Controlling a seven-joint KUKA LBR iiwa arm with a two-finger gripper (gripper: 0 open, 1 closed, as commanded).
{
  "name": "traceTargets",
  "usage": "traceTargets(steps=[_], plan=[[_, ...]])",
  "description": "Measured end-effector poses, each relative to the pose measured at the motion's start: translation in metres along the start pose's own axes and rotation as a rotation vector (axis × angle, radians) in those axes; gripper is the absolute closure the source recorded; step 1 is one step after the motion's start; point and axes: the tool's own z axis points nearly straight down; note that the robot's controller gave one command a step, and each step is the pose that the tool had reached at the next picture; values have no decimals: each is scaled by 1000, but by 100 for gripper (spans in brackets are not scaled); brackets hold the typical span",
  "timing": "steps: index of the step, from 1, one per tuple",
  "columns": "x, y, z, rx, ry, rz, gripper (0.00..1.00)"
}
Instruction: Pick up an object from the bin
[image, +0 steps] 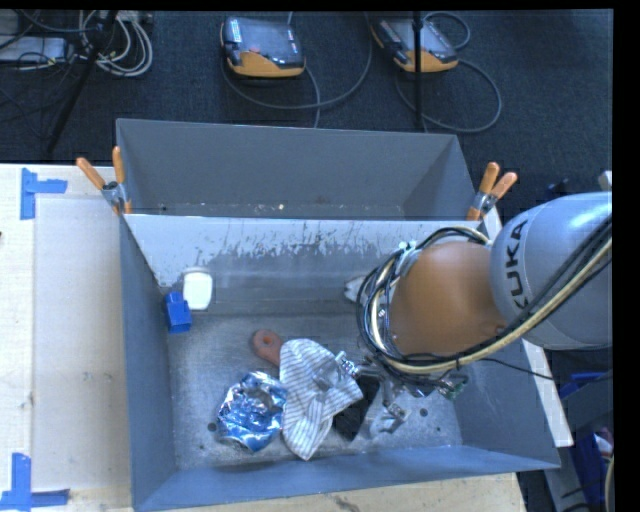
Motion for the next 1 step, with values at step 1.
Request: traceTargets(steps=[1], plan=[[2,1,-1,-3,10,-5,100]])
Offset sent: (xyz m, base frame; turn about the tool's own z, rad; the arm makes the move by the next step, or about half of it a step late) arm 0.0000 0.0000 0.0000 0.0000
